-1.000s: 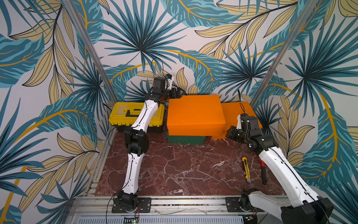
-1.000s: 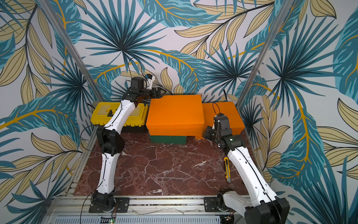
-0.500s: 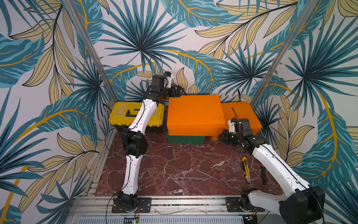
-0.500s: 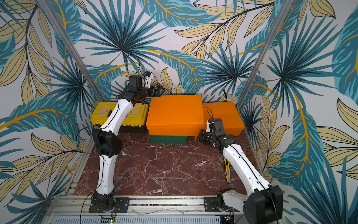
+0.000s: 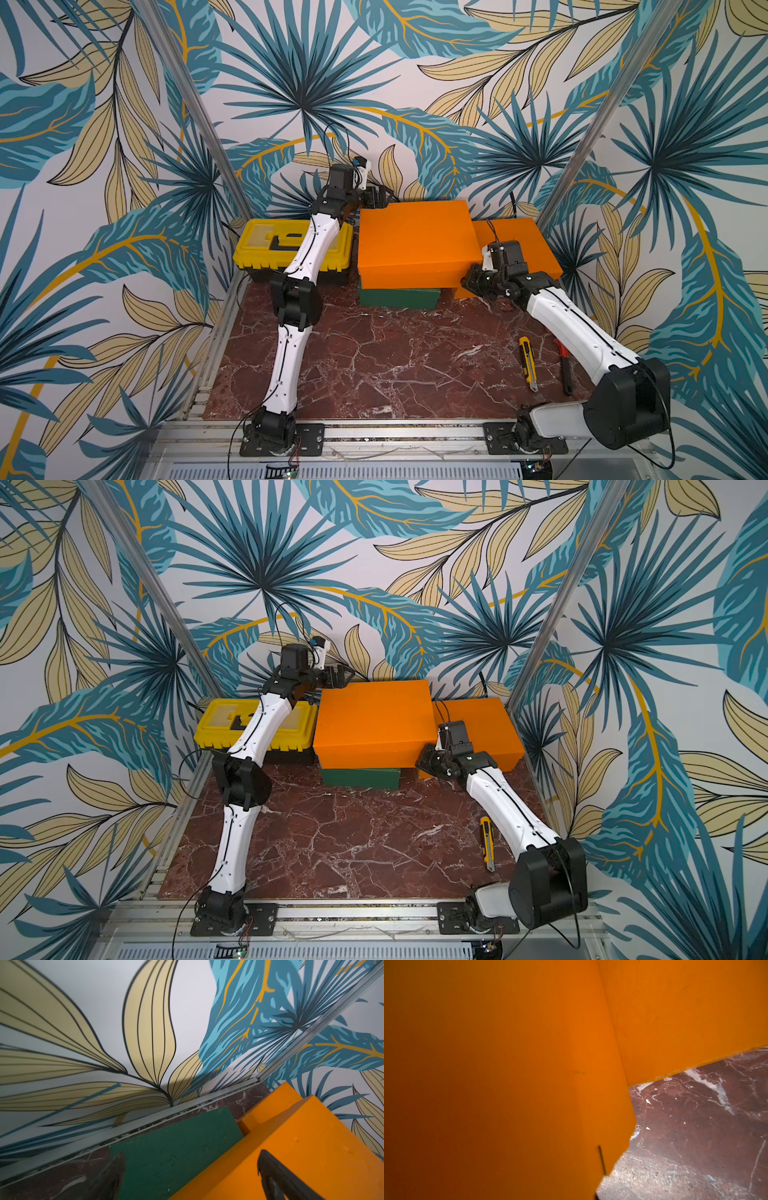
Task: Stack the shoeboxes
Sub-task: Adjust the shoebox.
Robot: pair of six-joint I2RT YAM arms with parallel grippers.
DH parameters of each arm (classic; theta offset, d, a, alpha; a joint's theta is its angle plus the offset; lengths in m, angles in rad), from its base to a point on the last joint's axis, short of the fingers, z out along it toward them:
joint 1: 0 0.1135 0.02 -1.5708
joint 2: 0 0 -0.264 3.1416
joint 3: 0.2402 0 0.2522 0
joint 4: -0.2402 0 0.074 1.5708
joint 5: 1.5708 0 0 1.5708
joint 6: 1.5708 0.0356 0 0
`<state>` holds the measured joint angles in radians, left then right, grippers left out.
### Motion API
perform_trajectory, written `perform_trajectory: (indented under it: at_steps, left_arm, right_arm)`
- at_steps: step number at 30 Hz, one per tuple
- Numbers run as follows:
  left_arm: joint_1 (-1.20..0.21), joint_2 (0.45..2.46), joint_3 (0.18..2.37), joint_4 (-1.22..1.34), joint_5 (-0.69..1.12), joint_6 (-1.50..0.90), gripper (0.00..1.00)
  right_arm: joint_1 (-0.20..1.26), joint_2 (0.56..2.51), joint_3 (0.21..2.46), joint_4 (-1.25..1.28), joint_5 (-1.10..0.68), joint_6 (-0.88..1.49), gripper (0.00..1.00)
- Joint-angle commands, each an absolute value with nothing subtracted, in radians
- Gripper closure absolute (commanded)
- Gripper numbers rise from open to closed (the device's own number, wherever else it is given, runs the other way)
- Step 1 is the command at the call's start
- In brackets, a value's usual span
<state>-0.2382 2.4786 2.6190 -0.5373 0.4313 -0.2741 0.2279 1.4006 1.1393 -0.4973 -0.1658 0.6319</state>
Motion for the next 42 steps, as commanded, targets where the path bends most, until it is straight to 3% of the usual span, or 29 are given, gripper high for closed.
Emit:
perform_trajectory:
  at_steps: [1,14,29,42]
  left_arm:
    - [-0.233,2.476,2.635,-0.523,0.467,-0.28,0.01]
    - [-0.233,2.331,2.46,-0.522,0.635,-0.411,0.06]
    - [-0.235,1.923,1.867,-0.387,0.613,-0.465,0.07]
    - [-0.234,1.856,1.717,-0.387,0.612,-0.491,0.07]
  right_arm:
    - [0.23,1.437,1.19,-0.512,-0.097,0.605,0.94]
    - [0.224,1.546,1.309,-0.509,-0.039,0.551,0.94]
    - [0.219,1.626,1.446,-0.509,-0.076,0.493,0.94]
    - [0.219,1.775,1.612,-0.539,-0.152,0.501,0.94]
